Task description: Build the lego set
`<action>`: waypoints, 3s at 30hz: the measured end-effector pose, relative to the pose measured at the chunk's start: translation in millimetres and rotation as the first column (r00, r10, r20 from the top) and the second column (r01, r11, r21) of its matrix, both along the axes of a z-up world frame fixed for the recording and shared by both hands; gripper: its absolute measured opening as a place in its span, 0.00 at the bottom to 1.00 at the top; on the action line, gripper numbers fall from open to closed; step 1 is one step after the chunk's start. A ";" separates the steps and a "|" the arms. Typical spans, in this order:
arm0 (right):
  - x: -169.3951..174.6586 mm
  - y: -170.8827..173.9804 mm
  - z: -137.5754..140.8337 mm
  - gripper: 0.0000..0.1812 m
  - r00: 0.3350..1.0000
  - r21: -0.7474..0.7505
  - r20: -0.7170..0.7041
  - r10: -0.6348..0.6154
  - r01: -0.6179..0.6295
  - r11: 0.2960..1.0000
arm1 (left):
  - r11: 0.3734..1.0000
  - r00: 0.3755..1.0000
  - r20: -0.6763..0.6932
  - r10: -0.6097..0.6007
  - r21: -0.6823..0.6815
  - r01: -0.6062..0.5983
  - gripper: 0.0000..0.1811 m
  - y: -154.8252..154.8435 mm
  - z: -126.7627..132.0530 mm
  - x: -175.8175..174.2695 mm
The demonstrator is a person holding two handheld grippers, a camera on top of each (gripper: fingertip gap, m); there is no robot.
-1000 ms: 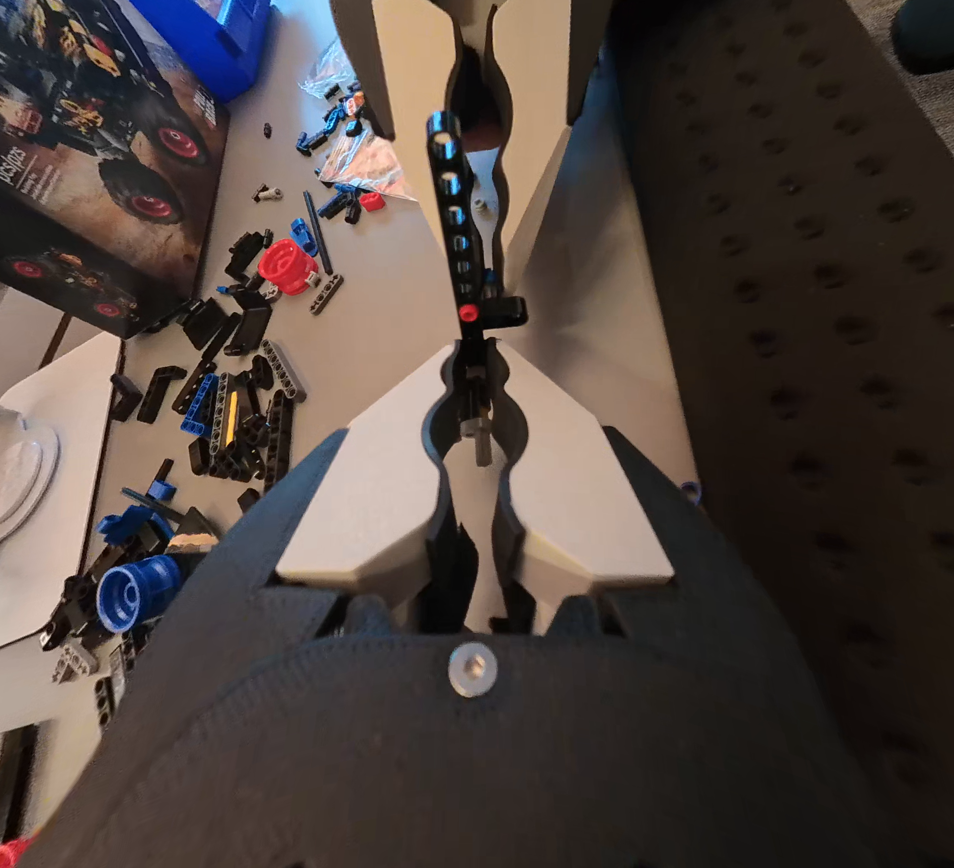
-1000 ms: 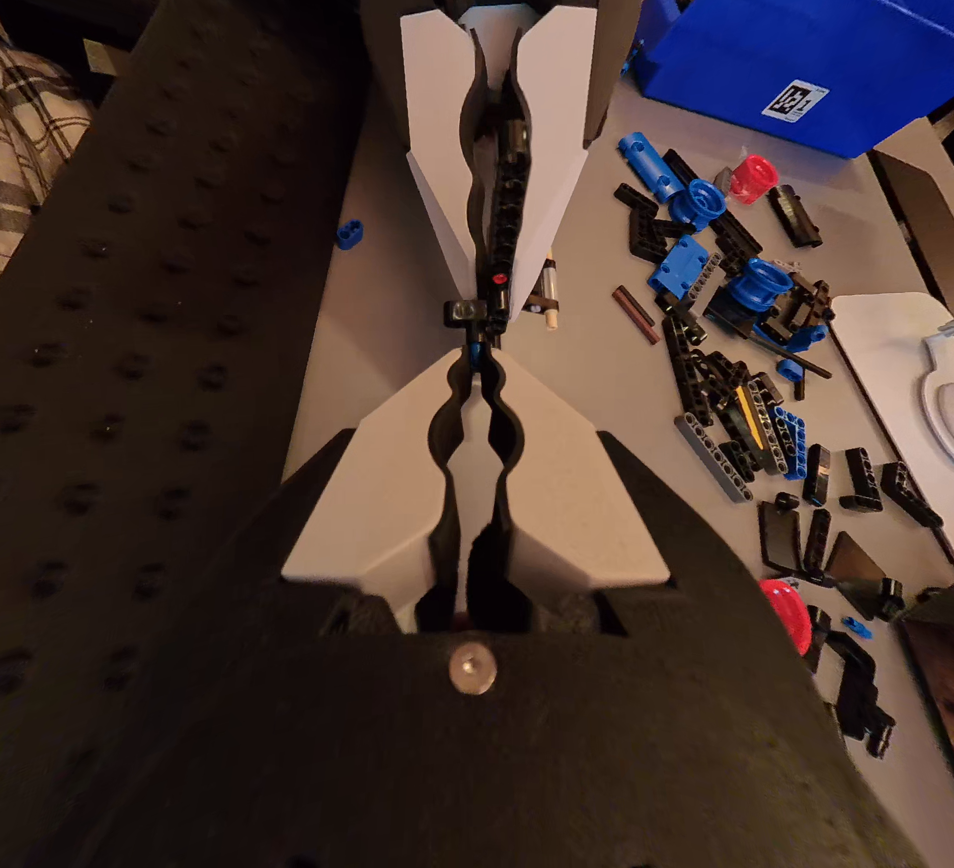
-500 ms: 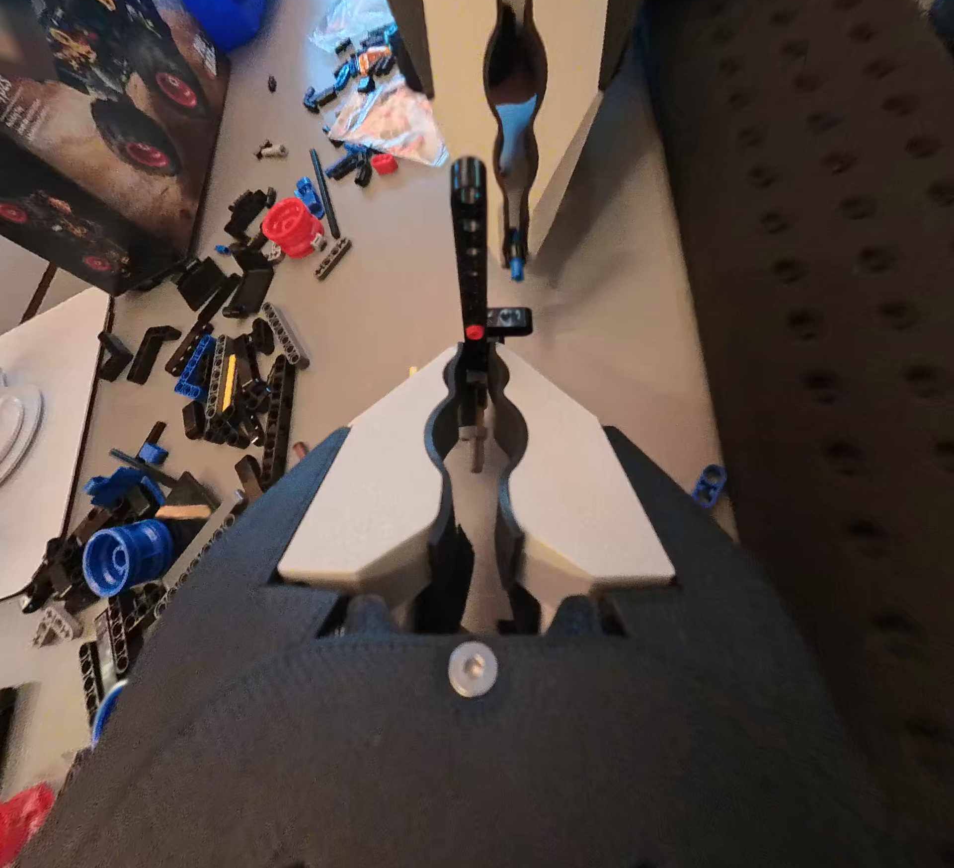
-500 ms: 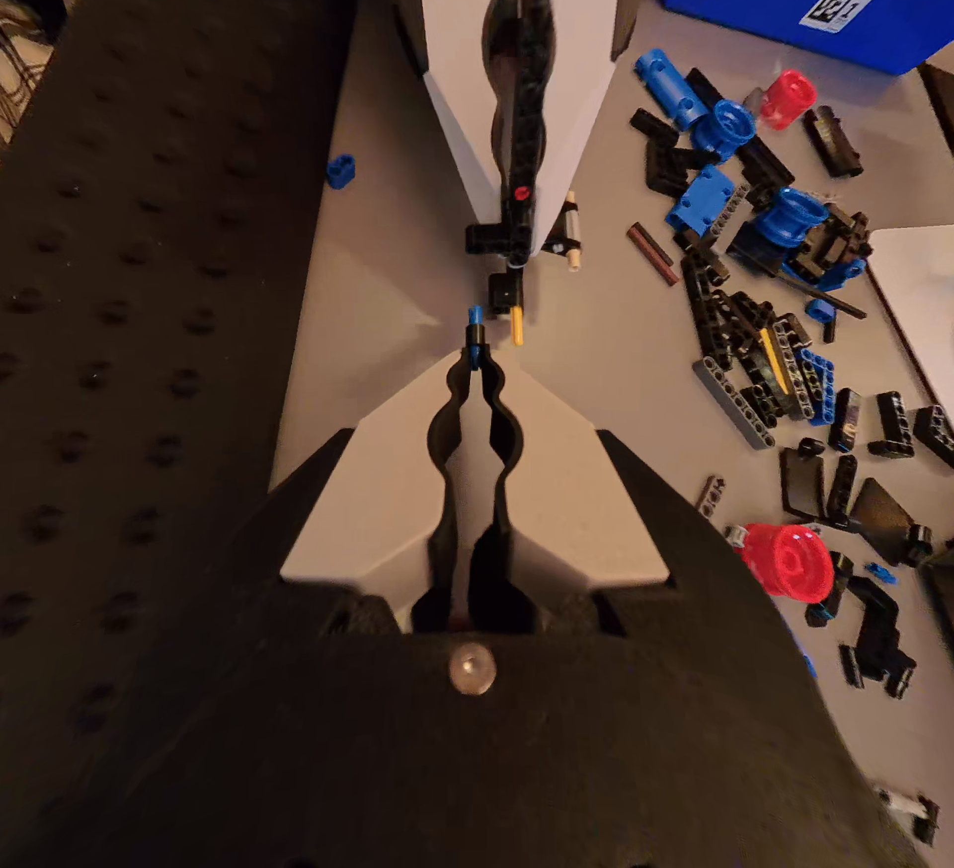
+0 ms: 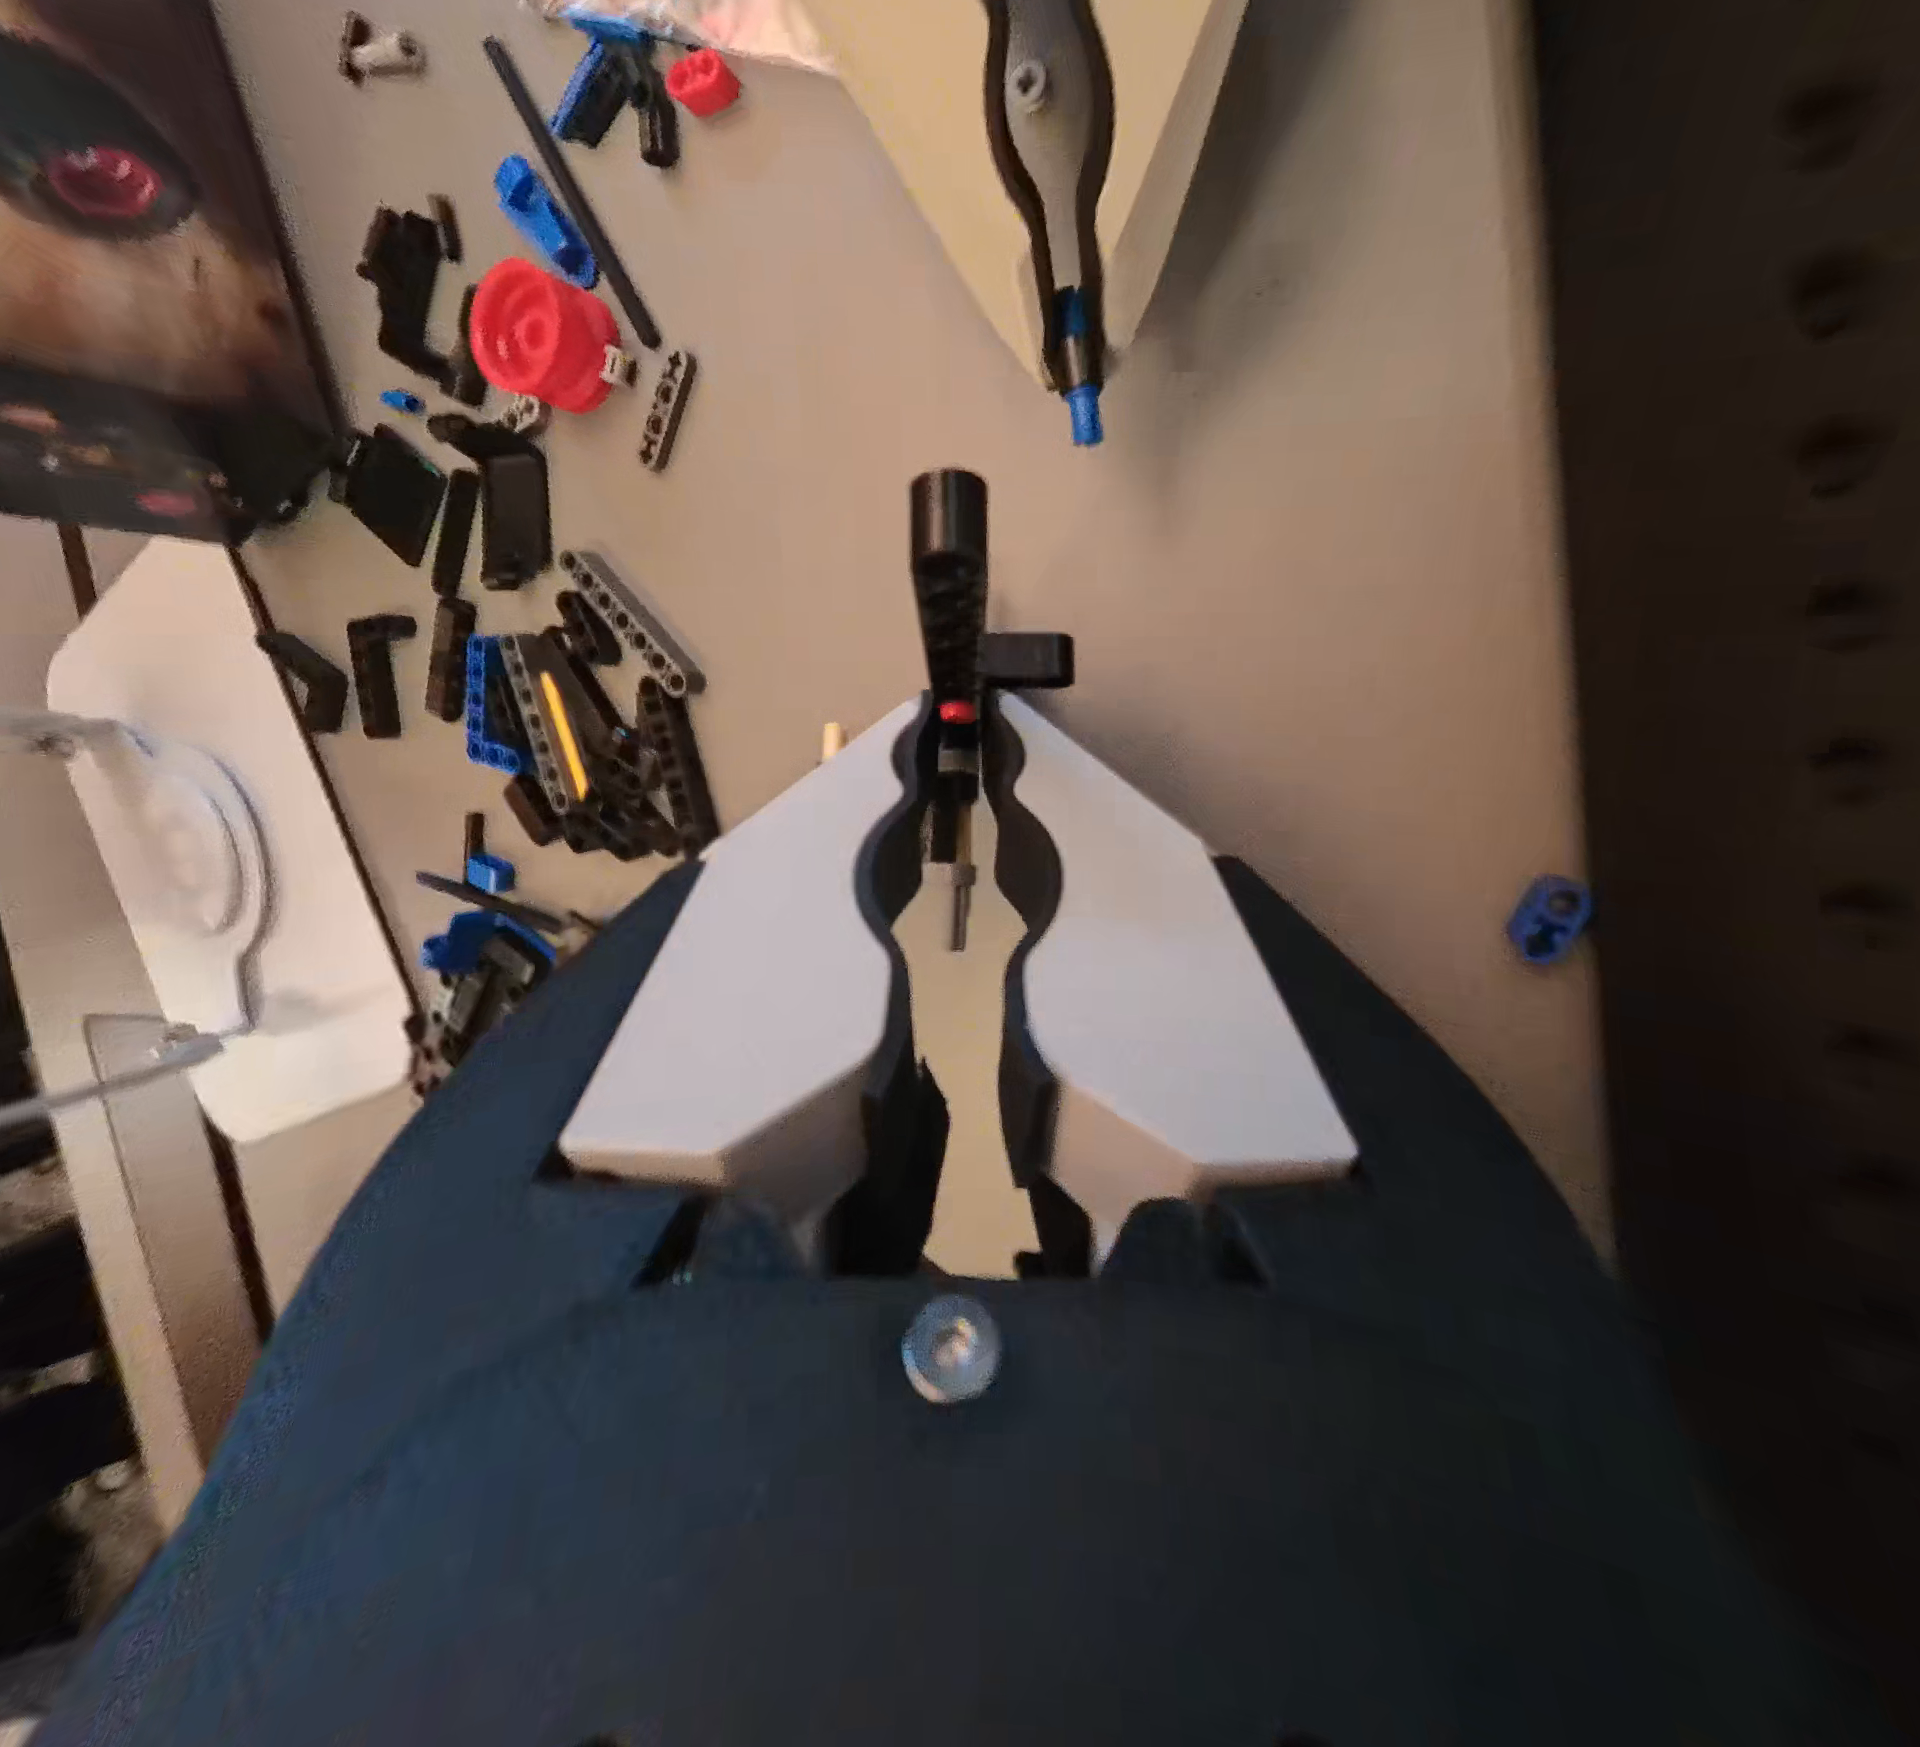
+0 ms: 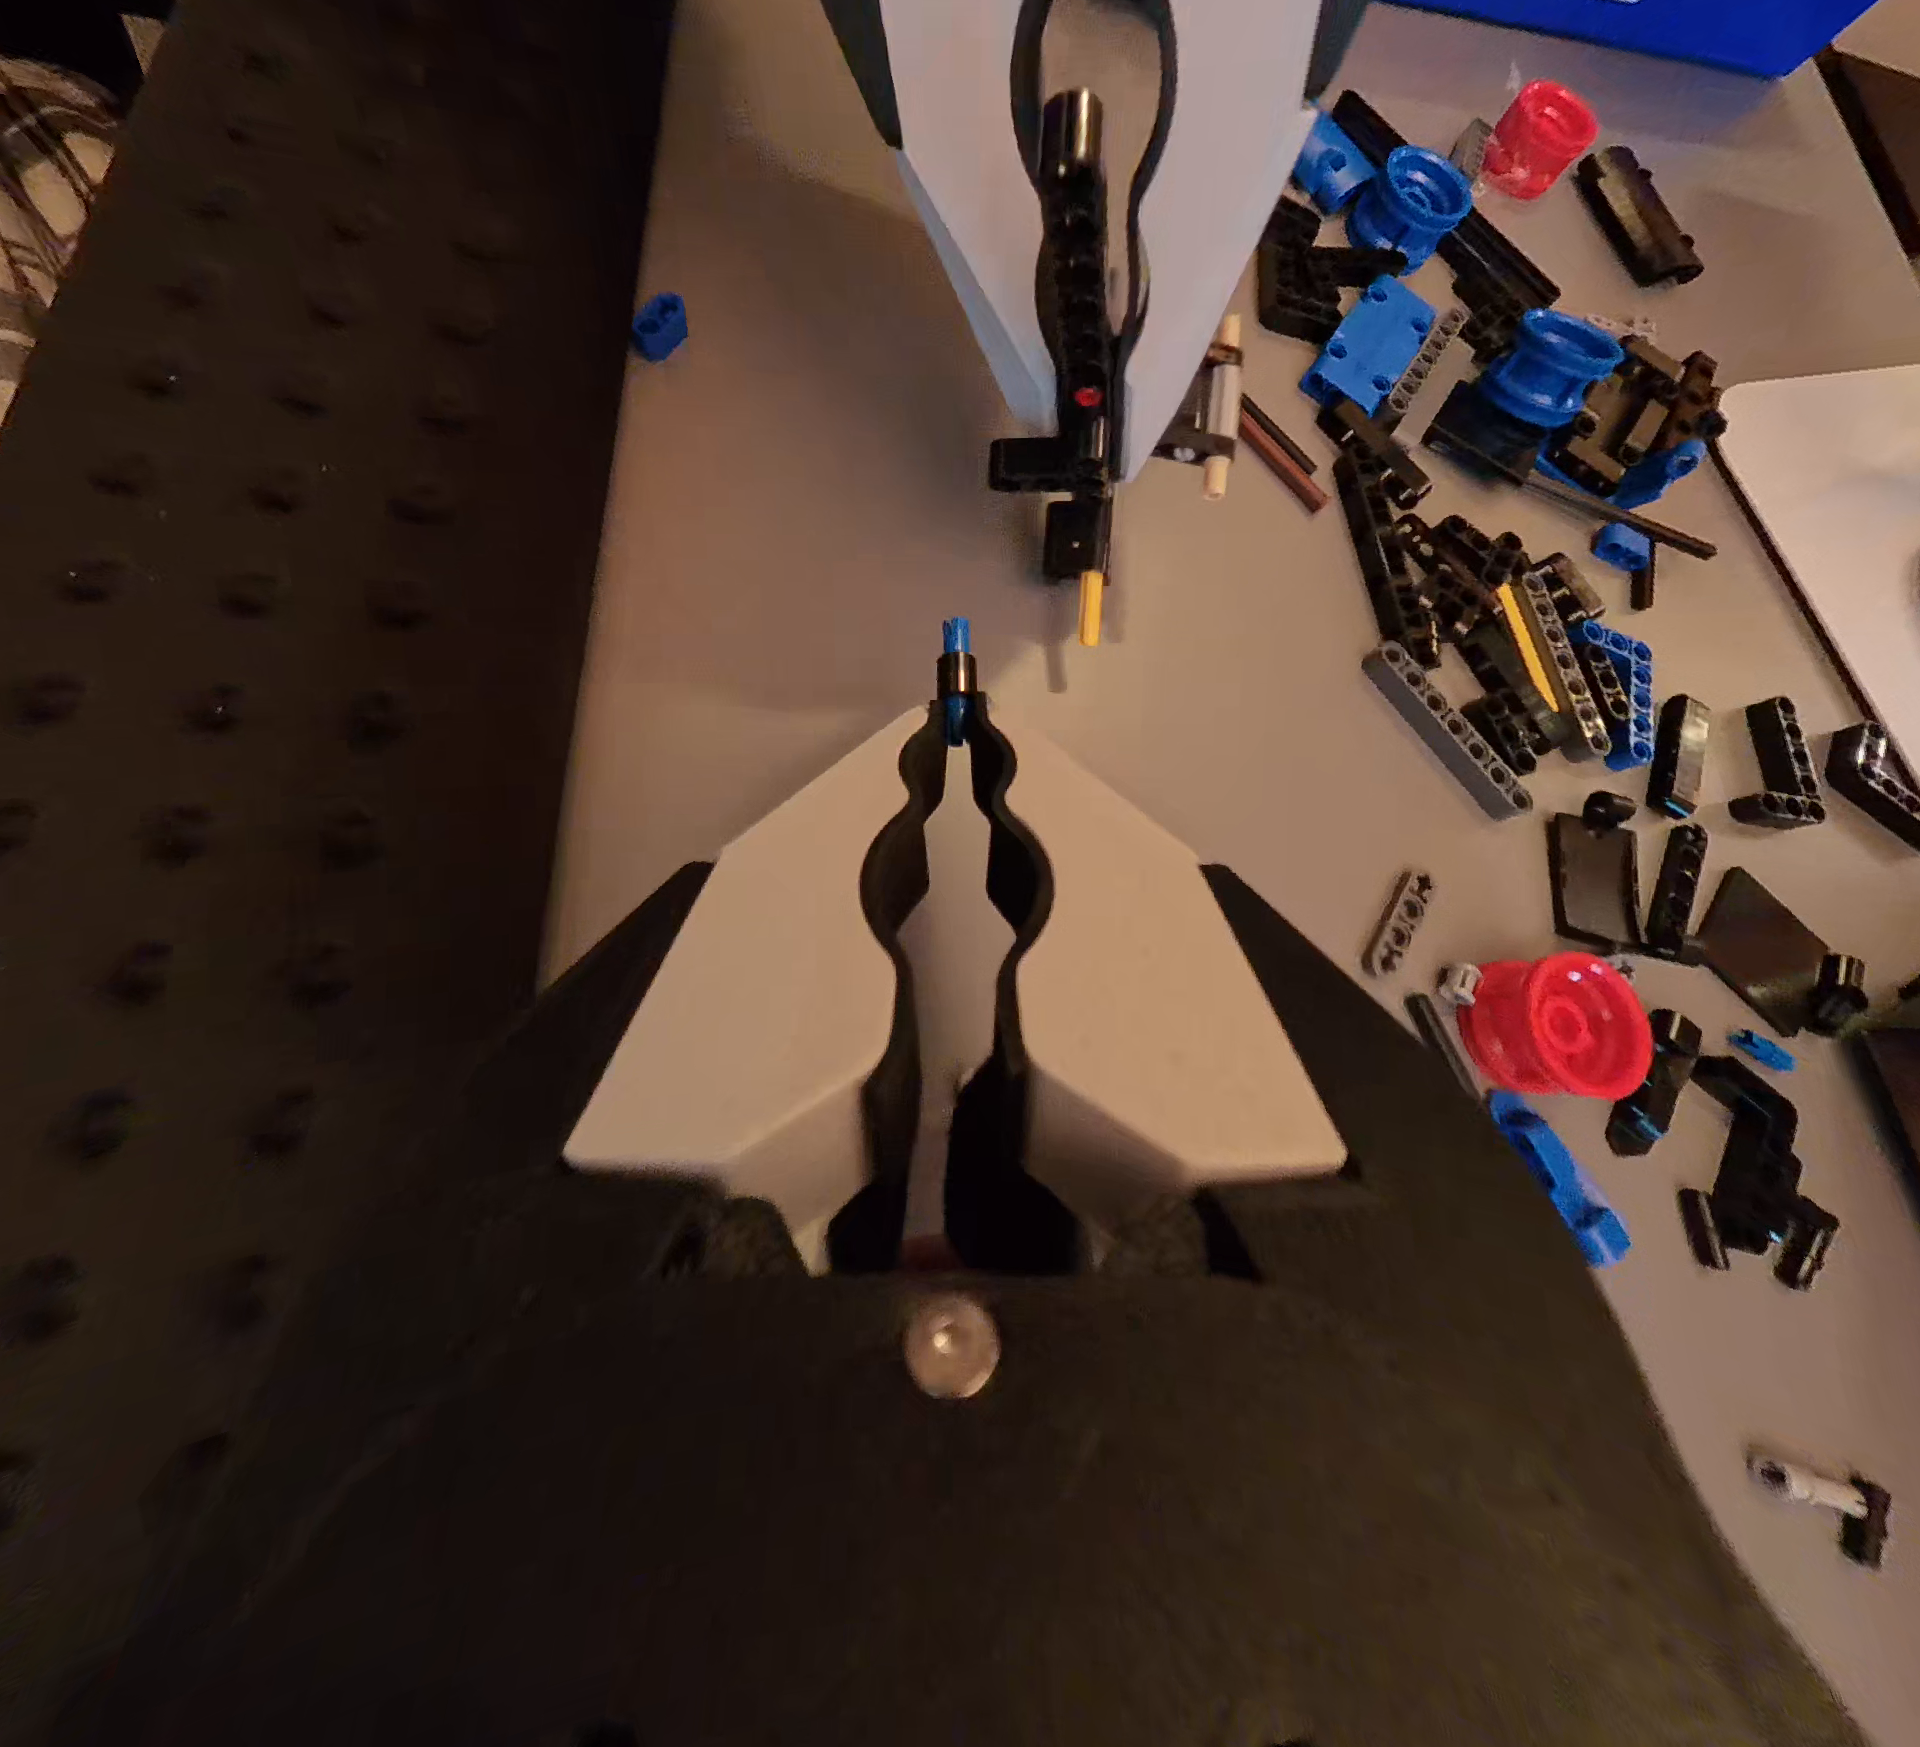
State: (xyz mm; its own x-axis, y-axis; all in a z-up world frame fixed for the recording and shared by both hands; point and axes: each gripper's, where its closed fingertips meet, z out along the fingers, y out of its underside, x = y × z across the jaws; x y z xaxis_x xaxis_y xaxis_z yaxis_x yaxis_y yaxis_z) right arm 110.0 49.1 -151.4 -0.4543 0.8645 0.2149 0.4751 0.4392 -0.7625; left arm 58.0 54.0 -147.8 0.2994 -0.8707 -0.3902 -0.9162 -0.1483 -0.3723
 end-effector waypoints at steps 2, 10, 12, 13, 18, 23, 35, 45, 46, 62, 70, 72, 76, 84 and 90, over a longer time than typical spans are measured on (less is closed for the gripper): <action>6.7 4.1 -0.1 0.02 1.000 0.002 0.016 -0.008 0.008 1.000 | 0.998 0.997 -0.052 -0.050 -0.041 0.047 0.03 3.7 -3.2 8.6; 40.7 33.8 -6.7 0.02 0.989 0.031 0.085 -0.118 0.116 0.993 | 0.979 0.961 -0.203 -0.187 -0.115 0.166 0.04 28.9 -10.8 39.1; 44.1 40.4 -8.1 0.02 0.985 0.046 0.091 -0.145 0.142 0.989 | 0.970 0.953 -0.209 -0.217 -0.158 0.186 0.05 29.7 -15.1 47.2; 46.0 43.5 -8.5 0.02 0.983 0.052 0.094 -0.159 0.154 0.987 | 0.969 0.948 -0.220 -0.228 -0.146 0.199 0.05 33.7 -15.0 50.2; 54.7 50.3 -7.4 0.02 0.979 0.038 0.088 -0.184 0.181 0.983 | 0.966 0.941 -0.230 -0.247 -0.137 0.221 0.07 38.1 -17.1 57.9; 56.8 51.8 -8.1 0.02 0.978 0.034 0.087 -0.189 0.187 0.982 | 0.976 0.964 -0.161 -0.213 -0.070 0.204 0.14 43.3 -14.8 59.7; 54.2 47.0 -2.1 0.01 0.984 0.025 0.059 -0.168 0.167 0.986 | 0.978 0.982 -0.181 -0.052 -0.210 0.013 0.03 17.9 0.9 15.0; 54.9 40.0 2.7 0.02 0.989 0.034 0.041 -0.145 0.143 0.989 | 0.925 0.918 -0.395 -0.045 -0.363 -0.111 0.13 0.9 -27.5 7.0; 55.1 40.3 2.2 0.02 0.988 0.037 0.044 -0.145 0.144 0.989 | 0.921 0.923 -0.383 -0.042 -0.373 -0.113 0.15 1.6 -29.0 11.4; 55.5 41.0 7.6 0.02 0.989 0.034 0.013 -0.146 0.145 0.989 | 0.925 0.948 -0.273 -0.163 -0.377 0.051 0.09 13.6 -26.6 31.2; 45.5 56.6 28.9 0.02 0.961 -0.018 -0.072 -0.268 0.268 0.963 | 0.957 0.928 0.270 0.256 -0.207 -0.203 0.09 40.8 11.2 31.3; 35.3 56.2 38.5 0.01 0.944 -0.054 -0.102 -0.312 0.308 0.950 | 0.950 0.817 0.484 0.313 -0.171 -0.263 0.09 48.4 33.0 27.9; 9.2 56.2 46.4 0.02 0.892 -0.166 -0.109 -0.439 0.419 0.893 | 0.940 0.603 0.743 0.291 -0.103 -0.327 0.09 49.5 67.1 18.5; -23.4 43.5 69.5 0.02 0.858 -0.320 -0.152 -0.491 0.428 0.846 | 0.936 0.569 0.810 0.140 0.079 -0.343 0.09 45.2 81.2 15.7; -32.7 48.4 73.9 0.02 0.839 -0.328 -0.161 -0.519 0.451 0.830 | 0.934 0.601 0.793 0.096 0.137 -0.330 0.09 47.8 76.3 19.3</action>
